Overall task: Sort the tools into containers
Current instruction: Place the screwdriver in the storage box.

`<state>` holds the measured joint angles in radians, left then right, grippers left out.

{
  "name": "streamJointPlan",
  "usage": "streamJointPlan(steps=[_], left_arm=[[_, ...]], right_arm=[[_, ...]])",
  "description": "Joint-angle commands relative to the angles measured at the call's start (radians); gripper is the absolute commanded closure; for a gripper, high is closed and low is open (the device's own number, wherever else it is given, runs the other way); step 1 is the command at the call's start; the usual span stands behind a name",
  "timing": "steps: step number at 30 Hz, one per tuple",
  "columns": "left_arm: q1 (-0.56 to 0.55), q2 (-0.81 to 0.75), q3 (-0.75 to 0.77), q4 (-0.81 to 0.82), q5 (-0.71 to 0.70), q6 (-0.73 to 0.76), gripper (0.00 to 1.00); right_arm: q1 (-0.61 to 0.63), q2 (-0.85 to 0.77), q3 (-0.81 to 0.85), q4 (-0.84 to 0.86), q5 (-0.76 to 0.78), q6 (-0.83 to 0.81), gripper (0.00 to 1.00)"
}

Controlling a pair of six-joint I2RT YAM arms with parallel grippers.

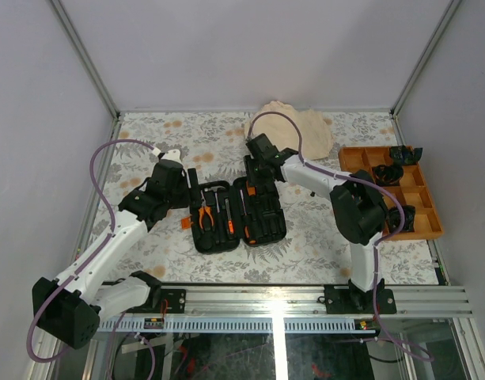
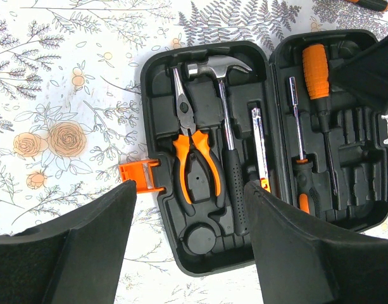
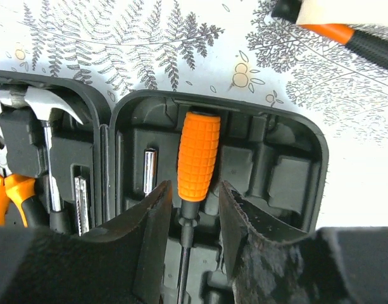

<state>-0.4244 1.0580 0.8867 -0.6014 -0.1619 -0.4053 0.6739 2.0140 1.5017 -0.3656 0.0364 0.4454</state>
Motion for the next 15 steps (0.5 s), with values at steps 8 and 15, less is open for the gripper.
streamJointPlan(steps=[8, 15], left_arm=[[0.007, -0.016, -0.011, 0.031, -0.025, 0.020, 0.32], [0.007, -0.015, -0.011, 0.029, -0.028, 0.021, 0.32]], right_arm=[[0.010, -0.063, 0.010, 0.002, -0.022, -0.067, 0.71], [0.015, -0.011, 0.045, -0.022, -0.063, -0.097, 0.76]])
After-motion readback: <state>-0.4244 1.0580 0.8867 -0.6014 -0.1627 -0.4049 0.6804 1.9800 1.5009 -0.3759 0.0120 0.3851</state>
